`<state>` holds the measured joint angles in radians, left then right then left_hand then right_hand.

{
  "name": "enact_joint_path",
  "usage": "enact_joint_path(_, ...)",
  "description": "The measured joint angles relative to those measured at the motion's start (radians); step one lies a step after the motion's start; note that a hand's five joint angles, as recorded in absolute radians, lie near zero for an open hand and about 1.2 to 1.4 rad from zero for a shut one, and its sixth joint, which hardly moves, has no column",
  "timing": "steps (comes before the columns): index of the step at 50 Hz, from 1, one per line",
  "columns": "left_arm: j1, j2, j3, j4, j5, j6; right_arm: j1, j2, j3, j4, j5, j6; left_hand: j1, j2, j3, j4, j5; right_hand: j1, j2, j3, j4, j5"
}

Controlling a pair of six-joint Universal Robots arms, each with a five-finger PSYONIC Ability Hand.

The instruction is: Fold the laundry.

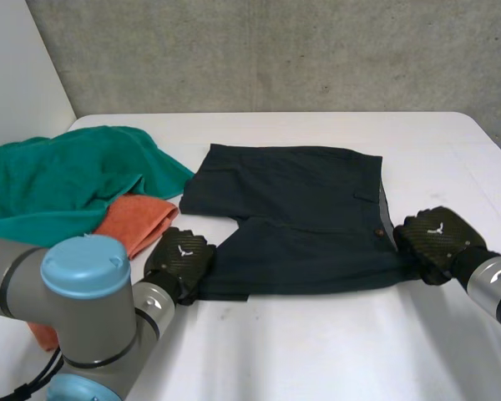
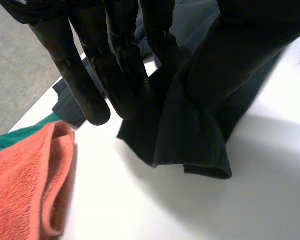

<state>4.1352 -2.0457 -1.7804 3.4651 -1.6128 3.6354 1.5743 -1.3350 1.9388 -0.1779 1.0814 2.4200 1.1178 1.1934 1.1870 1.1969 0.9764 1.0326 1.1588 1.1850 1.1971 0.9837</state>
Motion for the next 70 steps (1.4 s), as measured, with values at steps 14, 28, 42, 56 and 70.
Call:
enact_joint_path(14,-0.047,0.425,0.139,-0.23,-0.001,-0.101,0.029,-0.306,-0.284,0.347,0.092,0.019,0.006,0.002,0.002,0.0,0.023,0.021,0.013,0.005,0.0,0.029)
enact_joint_path(28,-0.069,0.488,0.351,-0.54,0.001,-0.144,0.022,-0.346,-0.531,0.602,0.123,0.03,0.007,0.003,0.004,0.0,0.024,0.044,0.014,0.005,0.001,0.034)
enact_joint_path(42,-0.047,0.015,0.595,-0.367,0.008,-0.034,0.096,0.033,-0.58,0.459,0.284,0.027,0.008,0.004,0.006,0.001,0.024,0.044,0.014,0.005,0.001,0.035)
enact_joint_path(56,0.014,-0.499,1.09,-0.165,0.093,0.063,0.199,0.379,-0.713,-0.054,0.447,0.043,-0.824,-0.805,-0.791,-0.795,-0.753,-0.738,-0.825,-0.824,-0.831,-0.812)
enact_joint_path(70,-0.021,-0.237,0.756,-0.004,0.038,-0.097,0.176,0.202,-0.51,0.181,0.37,0.151,-0.926,-0.988,-0.975,-0.995,-0.929,-0.803,-0.943,-0.972,-0.985,-0.937)
